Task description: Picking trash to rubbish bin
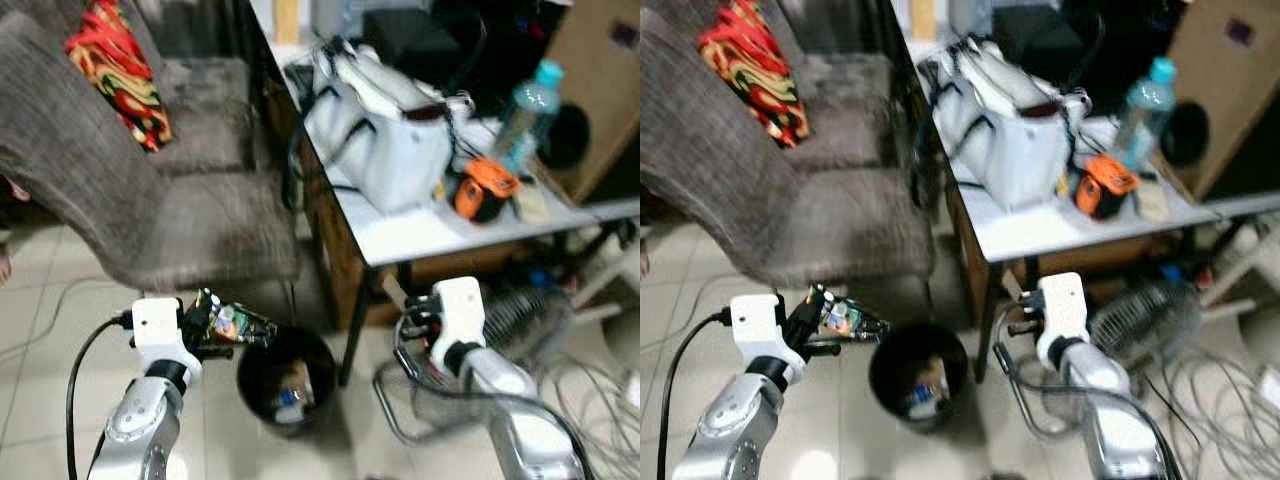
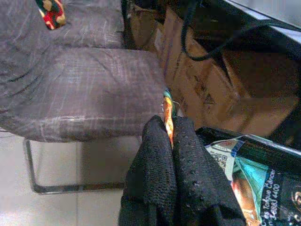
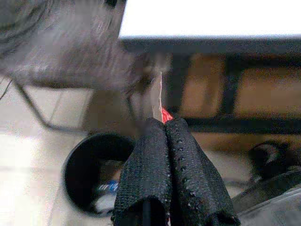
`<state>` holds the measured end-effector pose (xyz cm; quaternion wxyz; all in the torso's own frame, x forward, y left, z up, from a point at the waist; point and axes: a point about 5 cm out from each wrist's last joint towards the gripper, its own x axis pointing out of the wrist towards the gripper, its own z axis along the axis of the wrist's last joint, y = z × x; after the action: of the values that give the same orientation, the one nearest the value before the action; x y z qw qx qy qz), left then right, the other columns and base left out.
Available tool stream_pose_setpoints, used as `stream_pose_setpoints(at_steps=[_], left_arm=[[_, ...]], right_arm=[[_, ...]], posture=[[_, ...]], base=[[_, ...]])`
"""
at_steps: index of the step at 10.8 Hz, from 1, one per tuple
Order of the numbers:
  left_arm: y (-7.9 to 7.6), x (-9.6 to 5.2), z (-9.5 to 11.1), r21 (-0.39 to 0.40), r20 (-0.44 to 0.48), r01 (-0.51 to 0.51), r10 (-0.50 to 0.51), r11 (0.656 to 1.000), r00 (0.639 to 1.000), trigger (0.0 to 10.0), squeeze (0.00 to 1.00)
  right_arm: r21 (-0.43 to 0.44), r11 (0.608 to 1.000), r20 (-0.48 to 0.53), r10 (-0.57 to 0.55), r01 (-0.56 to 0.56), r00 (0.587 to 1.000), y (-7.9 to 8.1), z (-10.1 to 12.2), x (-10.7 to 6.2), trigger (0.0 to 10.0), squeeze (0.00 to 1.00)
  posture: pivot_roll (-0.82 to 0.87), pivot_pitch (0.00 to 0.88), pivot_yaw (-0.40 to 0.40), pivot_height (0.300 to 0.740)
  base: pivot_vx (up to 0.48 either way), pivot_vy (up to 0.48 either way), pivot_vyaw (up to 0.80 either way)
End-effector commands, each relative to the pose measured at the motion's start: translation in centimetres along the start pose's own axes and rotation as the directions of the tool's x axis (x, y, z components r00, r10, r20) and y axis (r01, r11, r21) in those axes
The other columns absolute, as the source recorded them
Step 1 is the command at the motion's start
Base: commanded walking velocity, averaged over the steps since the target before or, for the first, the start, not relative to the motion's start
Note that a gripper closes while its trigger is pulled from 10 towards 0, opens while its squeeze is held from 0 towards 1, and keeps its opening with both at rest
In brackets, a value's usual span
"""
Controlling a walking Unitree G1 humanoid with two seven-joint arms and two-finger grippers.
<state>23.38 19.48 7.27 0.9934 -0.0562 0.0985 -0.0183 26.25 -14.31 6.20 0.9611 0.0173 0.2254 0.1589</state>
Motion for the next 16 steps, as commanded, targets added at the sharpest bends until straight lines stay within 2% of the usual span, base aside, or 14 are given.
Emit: stream_pose_setpoints(at_steps=[1, 2, 3, 5, 7, 9, 11, 14, 16], left_arm=[[0.8, -0.1, -0.6, 0.009, -0.034, -0.027, 0.028, 1.000, 0.999, 10.0, 0.00], [1.0, 0.0, -1.5, 0.008, -0.064, -0.040, 0.040, 0.999, 0.997, 10.0, 0.00], [1.5, -0.1, -2.5, 0.018, -0.097, -0.059, 0.060, 0.998, 0.993, 10.0, 0.00], [3.3, -0.4, -4.7, 0.032, -0.167, -0.117, 0.121, 0.993, 0.979, 10.0, 0.00], [4.2, 0.6, -6.1, 0.047, -0.211, -0.142, 0.149, 0.989, 0.966, 10.0, 0.00], [3.8, 2.1, -7.0, 0.079, -0.255, -0.116, 0.132, 0.990, 0.958, 10.0, 0.00], [2.9, 3.1, -7.8, 0.110, -0.304, -0.057, 0.088, 0.992, 0.949, 10.0, 0.00], [3.3, 2.0, -9.3, 0.134, -0.352, -0.016, 0.062, 0.991, 0.934, 10.0, 0.00], [3.9, 0.8, -10.1, 0.153, -0.381, 0.004, 0.055, 0.988, 0.923, 10.0, 0.00]], right_arm=[[0.032, 0.999, -0.074, 0.047, -0.044, 0.996, 0.7, -1.5, 0.7, 10.0, 0.00], [0.049, 0.998, -0.125, 0.045, -0.039, 0.991, 0.5, -2.5, 1.6, 10.0, 0.00], [0.058, 0.998, -0.128, 0.034, -0.027, 0.991, 0.2, -2.9, 2.2, 10.0, 0.00], [0.057, 0.998, -0.185, 0.026, -0.016, 0.982, -0.2, -4.1, 2.9, 10.0, 0.00], [0.049, 0.999, -0.221, 0.006, 0.005, 0.975, -1.0, -5.0, 3.9, 10.0, 0.00], [0.073, 0.997, -0.233, -0.023, 0.041, 0.972, -1.4, -4.8, 5.0, 10.0, 0.00], [0.076, 0.997, -0.238, 0.003, 0.016, 0.971, -0.5, -4.6, 5.8, 10.0, 0.00], [0.083, 0.996, -0.245, 0.043, -0.023, 0.969, 0.9, -5.0, 6.3, 10.0, 0.00], [0.093, 0.995, -0.241, 0.058, -0.036, 0.969, 1.6, -5.1, 6.5, 10.0, 0.00]], posture=[[-0.08, 0.112, -0.011, 0.740], [-0.07, 0.109, -0.012, 0.740], [-0.07, 0.109, -0.012, 0.740], [-0.07, 0.108, -0.009, 0.740], [-0.06, 0.110, -0.010, 0.740], [-0.07, 0.119, -0.002, 0.740], [-0.06, 0.139, 0.010, 0.740], [-0.02, 0.195, 0.040, 0.740], [0.00, 0.226, 0.064, 0.740]], base=[[0.270, 0.000, 0.00], [0.000, 0.000, 0.00], [0.000, 0.000, 0.00], [0.000, 0.000, 0.00], [0.000, 0.000, 0.00], [0.000, 0.000, 0.00], [0.000, 0.000, 0.00], [0.000, 0.000, 0.00], [0.000, 0.000, 0.00]])
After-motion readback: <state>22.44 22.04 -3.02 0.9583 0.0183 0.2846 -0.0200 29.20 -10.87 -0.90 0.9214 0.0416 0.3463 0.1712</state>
